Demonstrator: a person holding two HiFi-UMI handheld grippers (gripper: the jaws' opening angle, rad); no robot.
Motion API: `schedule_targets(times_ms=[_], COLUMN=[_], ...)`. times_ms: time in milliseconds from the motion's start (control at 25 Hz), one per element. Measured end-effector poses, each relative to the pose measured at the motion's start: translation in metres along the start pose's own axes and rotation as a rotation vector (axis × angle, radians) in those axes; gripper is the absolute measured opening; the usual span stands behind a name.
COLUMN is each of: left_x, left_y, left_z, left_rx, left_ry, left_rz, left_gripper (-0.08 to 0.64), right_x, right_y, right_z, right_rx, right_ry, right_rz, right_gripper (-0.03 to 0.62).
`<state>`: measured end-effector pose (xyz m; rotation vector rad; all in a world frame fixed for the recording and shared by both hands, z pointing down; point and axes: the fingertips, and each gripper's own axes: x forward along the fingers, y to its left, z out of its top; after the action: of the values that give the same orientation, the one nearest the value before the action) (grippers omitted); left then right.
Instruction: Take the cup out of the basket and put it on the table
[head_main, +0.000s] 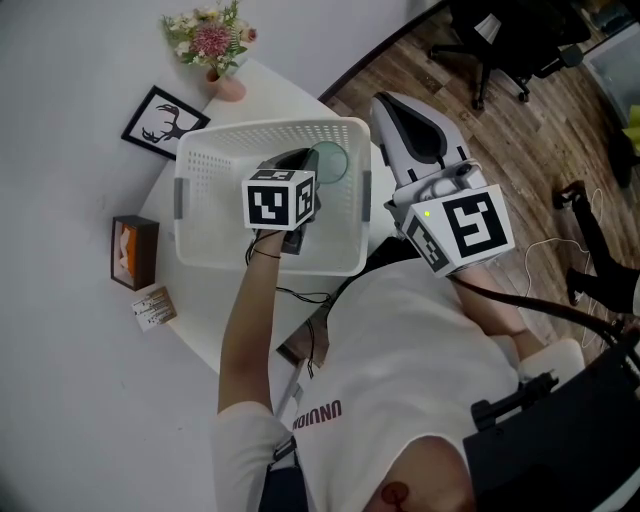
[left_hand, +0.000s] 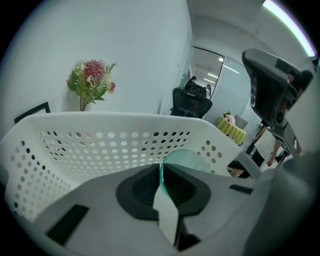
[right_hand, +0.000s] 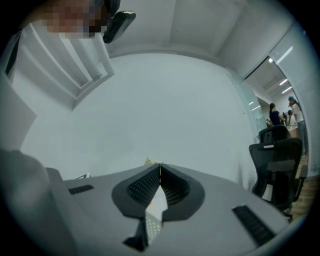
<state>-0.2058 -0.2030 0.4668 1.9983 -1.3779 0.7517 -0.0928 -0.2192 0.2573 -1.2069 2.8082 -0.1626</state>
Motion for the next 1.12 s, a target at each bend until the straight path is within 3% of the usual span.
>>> schedule_targets(times_ms=[1120], left_x=[-0.044], left_y=[-0.008], left_z=[0.032], left_rx=[0.015], left_ry=[-0.188], left_rz=[0.035], left_gripper=[0.032], right_x=[0.001], right_y=[0.008], right_z=[-0.002], right_rx=[0.0], right_ry=[0.0], right_rz=[0.01], right_gripper=[0.02])
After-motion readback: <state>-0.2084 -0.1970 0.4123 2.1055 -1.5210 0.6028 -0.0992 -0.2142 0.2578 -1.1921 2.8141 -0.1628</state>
